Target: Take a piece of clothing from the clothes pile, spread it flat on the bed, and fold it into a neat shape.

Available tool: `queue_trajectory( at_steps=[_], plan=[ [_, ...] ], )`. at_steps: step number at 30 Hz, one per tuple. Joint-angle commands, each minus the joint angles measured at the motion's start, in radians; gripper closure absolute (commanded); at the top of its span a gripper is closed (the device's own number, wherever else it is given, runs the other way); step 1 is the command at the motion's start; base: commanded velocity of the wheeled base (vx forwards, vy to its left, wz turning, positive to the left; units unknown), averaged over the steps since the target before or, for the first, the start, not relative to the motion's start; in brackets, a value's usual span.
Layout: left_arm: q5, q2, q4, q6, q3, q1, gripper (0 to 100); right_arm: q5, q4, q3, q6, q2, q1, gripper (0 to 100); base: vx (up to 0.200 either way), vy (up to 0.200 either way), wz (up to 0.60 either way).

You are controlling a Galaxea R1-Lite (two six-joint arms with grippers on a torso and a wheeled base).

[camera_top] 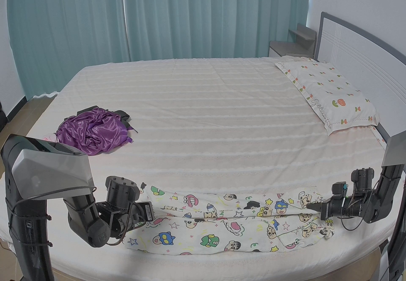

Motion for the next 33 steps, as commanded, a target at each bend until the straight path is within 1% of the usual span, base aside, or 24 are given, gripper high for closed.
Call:
queue_trajectory(
  at_steps=[1, 7, 11, 15, 17, 18, 20, 22, 23, 24, 26, 28, 30, 31, 32, 33],
  plan=[
    [0.001, 0.028, -0.021, 0.000, 0.011, 0.001, 0, 0.000, 0.001, -0.025, 0.001, 0.007, 0.000, 0, 0.000, 0.000, 0.00],
    [0.001, 0.026, -0.066, -0.001, 0.055, 0.011, 0, 0.003, -0.006, -0.028, 0.004, 0.005, -0.001, 0, 0.000, 0.000, 0.00],
    [-0.002, 0.021, -0.093, -0.011, 0.086, 0.030, 0, 0.004, -0.020, -0.049, 0.009, 0.007, -0.001, 0, 0.000, 0.000, 0.00],
    [-0.008, 0.018, -0.121, -0.030, 0.111, 0.057, 0, -0.008, -0.019, -0.069, 0.012, 0.016, 0.000, 0, 0.000, 0.000, 0.00],
    [-0.065, 0.003, -0.130, -0.061, 0.137, 0.096, 0, -0.023, -0.008, -0.103, 0.021, 0.024, -0.001, 0, 0.000, 0.000, 0.00],
    [-0.070, 0.000, -0.130, -0.066, 0.138, 0.100, 0, -0.026, -0.006, -0.108, 0.024, 0.024, -0.001, 0, 0.000, 0.000, 0.00],
    [-0.119, -0.015, -0.130, -0.127, 0.157, 0.125, 0, -0.043, -0.005, -0.111, 0.047, 0.031, -0.004, 0, 0.000, 0.000, 0.00],
    [-0.151, -0.023, -0.132, -0.181, 0.164, 0.134, 0, -0.049, -0.005, -0.101, 0.052, 0.031, -0.007, 0, 0.000, 0.000, 0.00],
    [-0.178, -0.031, -0.132, -0.230, 0.172, 0.139, 0, -0.054, -0.005, -0.094, 0.053, 0.033, -0.009, 0, 0.000, 0.000, 0.00],
    [-0.178, -0.031, -0.132, -0.230, 0.172, 0.139, 0, -0.054, -0.005, -0.094, 0.053, 0.033, -0.009, 0, 0.000, 0.000, 0.00],
    [-0.221, -0.040, -0.138, -0.279, 0.195, 0.140, 0, -0.062, -0.005, -0.080, 0.053, 0.027, -0.029, 0, 0.000, 0.000, 0.00],
    [-0.243, -0.041, -0.161, -0.297, 0.221, 0.140, 0, -0.062, -0.011, -0.055, 0.053, 0.018, -0.033, 0, 0.000, 0.000, 0.00],
    [-0.251, -0.040, -0.174, -0.308, 0.232, 0.140, 0, -0.063, -0.014, -0.043, 0.053, 0.013, -0.035, 0, 0.000, 0.000, 0.00],
    [-0.260, -0.032, -0.211, -0.340, 0.247, 0.140, 0, -0.063, -0.014, -0.023, 0.053, 0.001, -0.038, 0, 0.000, 0.000, 0.00],
    [-0.261, -0.029, -0.224, -0.353, 0.252, 0.140, 0, -0.063, -0.014, -0.016, 0.053, -0.002, -0.038, 0, 0.000, 0.000, 0.00],
    [-0.261, -0.028, -0.237, -0.363, 0.256, 0.140, 0, -0.063, -0.016, -0.008, 0.053, -0.007, -0.038, 100, 0.000, 0.000, 0.00]
  ],
)
